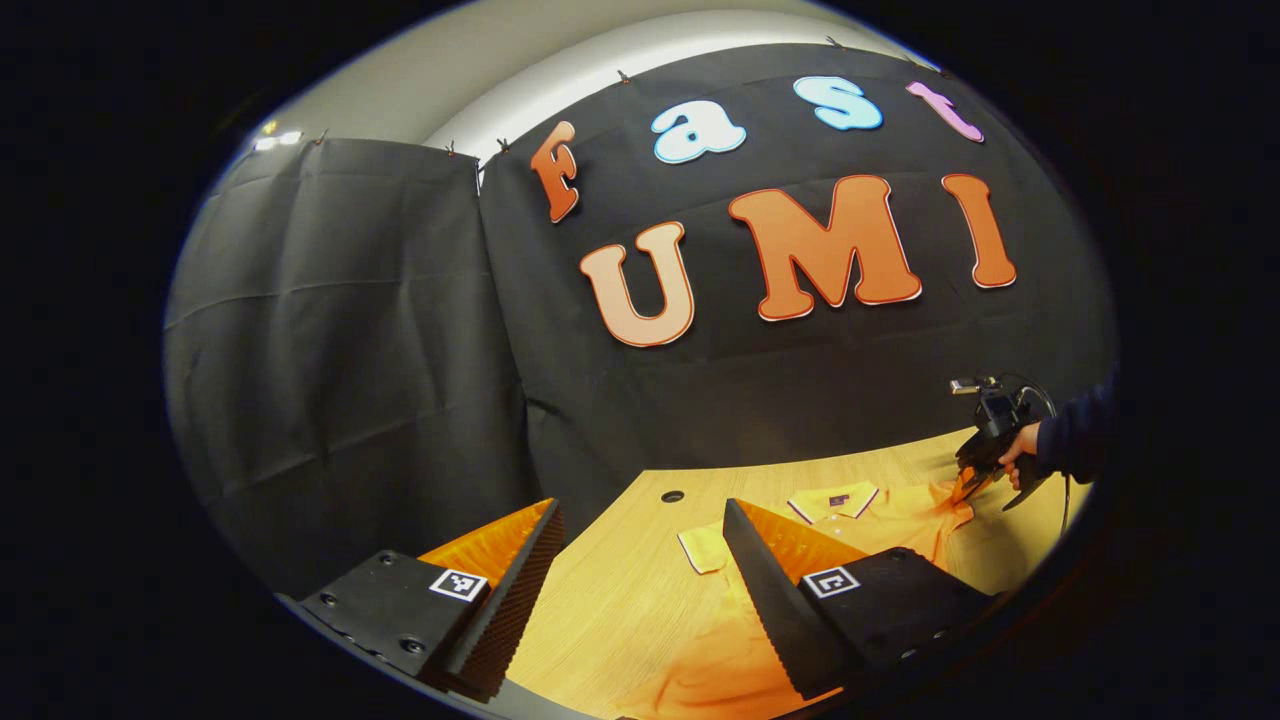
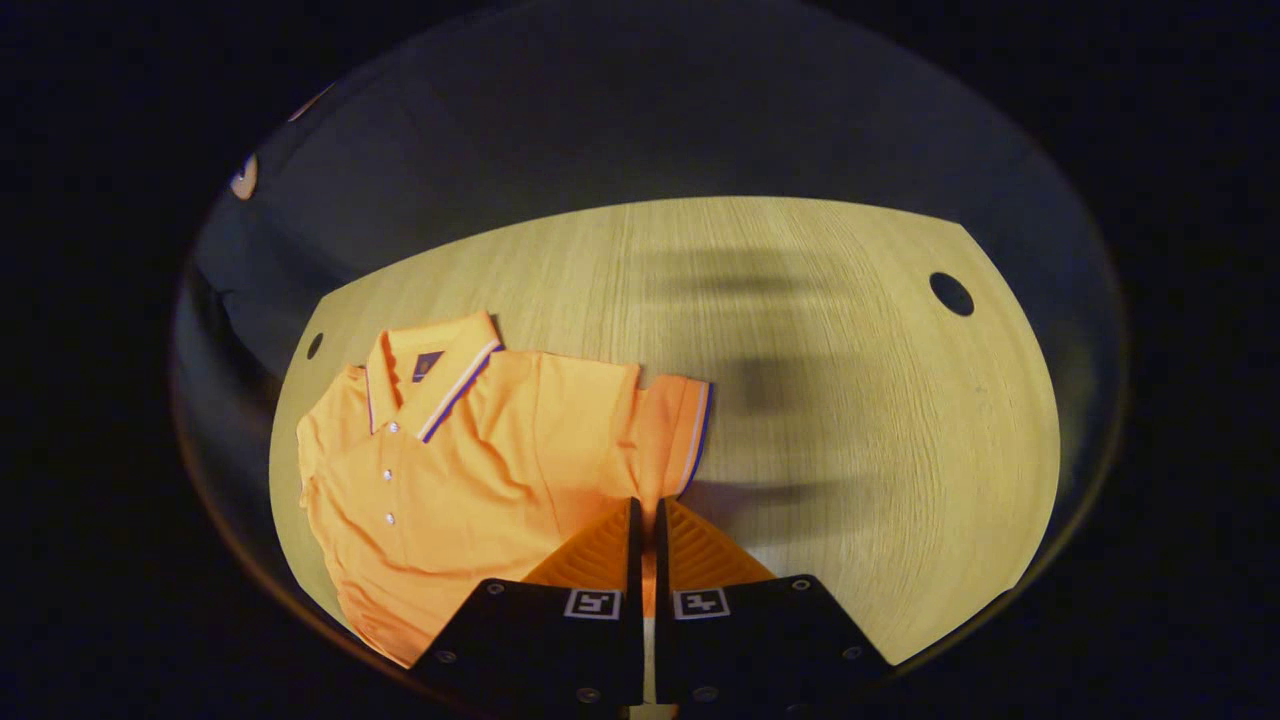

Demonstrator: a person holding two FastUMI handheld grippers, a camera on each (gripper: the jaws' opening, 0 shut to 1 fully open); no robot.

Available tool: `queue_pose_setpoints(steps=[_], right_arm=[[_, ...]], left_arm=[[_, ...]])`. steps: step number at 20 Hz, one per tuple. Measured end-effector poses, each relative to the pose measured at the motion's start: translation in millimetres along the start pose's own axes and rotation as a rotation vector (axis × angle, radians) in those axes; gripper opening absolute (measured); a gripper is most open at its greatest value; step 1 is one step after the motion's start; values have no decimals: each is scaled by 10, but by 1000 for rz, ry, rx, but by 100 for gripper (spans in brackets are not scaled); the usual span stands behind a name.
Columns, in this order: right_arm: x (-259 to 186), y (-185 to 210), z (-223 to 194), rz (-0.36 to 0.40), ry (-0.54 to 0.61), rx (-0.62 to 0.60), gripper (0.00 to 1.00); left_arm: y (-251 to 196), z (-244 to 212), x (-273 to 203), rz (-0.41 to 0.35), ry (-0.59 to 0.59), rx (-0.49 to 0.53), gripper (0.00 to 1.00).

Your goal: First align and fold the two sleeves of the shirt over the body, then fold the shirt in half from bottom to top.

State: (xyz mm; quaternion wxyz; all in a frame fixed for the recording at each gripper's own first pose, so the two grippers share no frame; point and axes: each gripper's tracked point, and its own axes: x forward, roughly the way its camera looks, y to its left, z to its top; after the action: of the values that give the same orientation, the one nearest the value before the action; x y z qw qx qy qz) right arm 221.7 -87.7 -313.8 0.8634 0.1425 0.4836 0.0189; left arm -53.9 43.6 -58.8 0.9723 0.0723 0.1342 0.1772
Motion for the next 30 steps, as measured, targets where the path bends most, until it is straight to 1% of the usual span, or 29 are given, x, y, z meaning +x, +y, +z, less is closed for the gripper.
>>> queue_pose_setpoints(steps=[3, 7, 8, 10, 11, 12, 13, 14, 15, 16, 17, 19, 20, 21, 22, 24, 25, 26, 30], right_arm=[[-119, 250, 168, 43, -44, -40, 5], [-196, 607, 243, 79, -99, -153, 5], [-241, 741, 254, 111, -109, -166, 6], [-313, 1050, 183, 206, -94, -171, 14], [-318, 1174, 131, 243, -81, -168, 14], [-323, 1236, 116, 253, -79, -172, 17], [-323, 1238, 126, 248, -92, -187, 19], [-338, 1221, 155, 233, -110, -203, 12], [-386, 1211, 165, 221, -124, -216, 25], [-439, 1190, 187, 211, -137, -222, 32], [-505, 1179, 206, 204, -154, -227, 43], [-655, 1142, 304, 187, -207, -224, 54], [-752, 1116, 362, 169, -239, -214, 64], [-849, 1086, 387, 154, -270, -196, 62], [-959, 1069, 433, 141, -298, -174, 76], [-1213, 1081, 438, 129, -342, -132, 85], [-1301, 1051, 437, 101, -368, -113, 87], [-1391, 1008, 436, 67, -397, -100, 93], [-1791, 951, 290, -59, -486, -49, 97]], left_arm=[[3, -28, 44, 4, 11, -11, 99], [-46, -44, 36, 2, 18, -9, 99], [-43, -67, 46, 2, 21, -9, 99], [-40, -80, 45, 1, 25, -12, 99], [-43, -97, 67, -1, 28, -14, 99], [-37, -105, 93, -4, 27, -20, 99], [-39, -93, 118, -10, 25, -26, 99], [-32, -80, 169, -15, 22, -29, 99], [-37, -88, 227, -25, 23, -32, 99], [-36, -112, 293, -33, 23, -45, 98], [-38, -105, 364, -45, 22, -66, 98], [-46, -55, 540, -82, 9, -99, 100], [-32, -70, 654, -97, 5, -103, 99], [-22, -75, 775, -115, 7, -105, 98], [4, -116, 920, -129, 13, -108, 98], [-22, -225, 1232, -185, 46, -120, 99], [-70, -301, 1380, -233, 79, -128, 99], [-84, -396, 1521, -271, 113, -124, 99], [-124, -601, 2128, -391, 188, -112, 99]])
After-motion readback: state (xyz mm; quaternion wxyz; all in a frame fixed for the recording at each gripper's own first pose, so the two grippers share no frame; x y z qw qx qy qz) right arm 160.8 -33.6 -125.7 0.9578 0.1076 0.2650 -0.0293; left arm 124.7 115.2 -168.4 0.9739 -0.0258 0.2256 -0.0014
